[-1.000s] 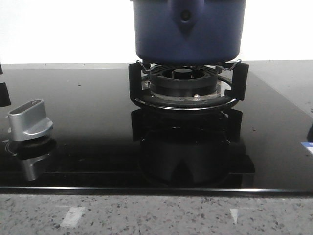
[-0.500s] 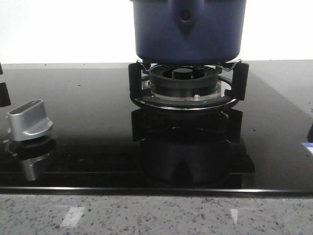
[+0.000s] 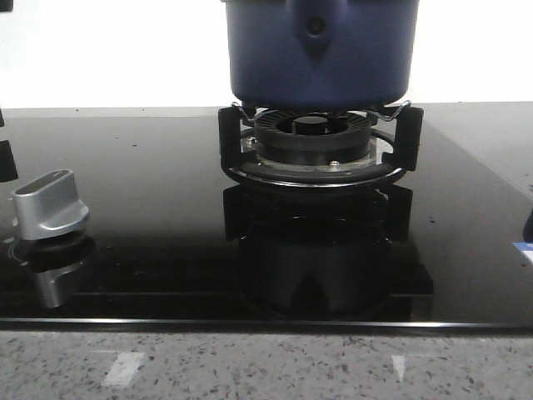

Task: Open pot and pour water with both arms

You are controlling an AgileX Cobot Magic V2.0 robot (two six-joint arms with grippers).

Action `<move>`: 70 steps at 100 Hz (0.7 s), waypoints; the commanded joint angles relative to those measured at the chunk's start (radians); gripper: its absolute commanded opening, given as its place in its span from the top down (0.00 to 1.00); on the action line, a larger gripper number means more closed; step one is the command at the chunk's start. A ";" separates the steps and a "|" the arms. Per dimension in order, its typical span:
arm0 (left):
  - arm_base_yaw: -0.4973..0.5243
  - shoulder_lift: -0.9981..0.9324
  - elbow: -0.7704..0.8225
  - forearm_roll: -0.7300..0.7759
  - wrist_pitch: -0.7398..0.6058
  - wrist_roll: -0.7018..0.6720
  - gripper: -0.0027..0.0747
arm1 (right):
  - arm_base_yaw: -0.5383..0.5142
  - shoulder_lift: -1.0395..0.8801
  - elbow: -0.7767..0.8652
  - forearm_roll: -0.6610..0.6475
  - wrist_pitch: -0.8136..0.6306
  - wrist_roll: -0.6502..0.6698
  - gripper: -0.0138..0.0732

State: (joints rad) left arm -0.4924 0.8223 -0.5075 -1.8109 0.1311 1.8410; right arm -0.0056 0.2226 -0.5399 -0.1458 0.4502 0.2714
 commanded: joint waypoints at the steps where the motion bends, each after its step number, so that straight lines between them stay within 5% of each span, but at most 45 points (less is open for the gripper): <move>1: 0.004 -0.004 -0.033 -0.060 -0.037 -0.012 0.99 | 0.002 0.007 -0.024 -0.005 -0.072 -0.009 0.93; 26: 0.006 -0.091 -0.083 0.025 -0.040 -0.015 0.99 | 0.002 0.007 -0.024 -0.005 -0.072 -0.009 0.93; 51: 0.155 -0.307 -0.057 1.070 0.072 -1.066 0.99 | 0.002 0.007 -0.024 -0.005 -0.072 -0.009 0.93; 70: 0.347 -0.471 0.086 1.284 0.114 -1.287 0.99 | 0.002 0.007 -0.024 -0.005 -0.072 -0.009 0.93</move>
State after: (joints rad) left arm -0.2120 0.3997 -0.4593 -0.6110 0.2755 0.6617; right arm -0.0056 0.2226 -0.5399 -0.1453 0.4518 0.2714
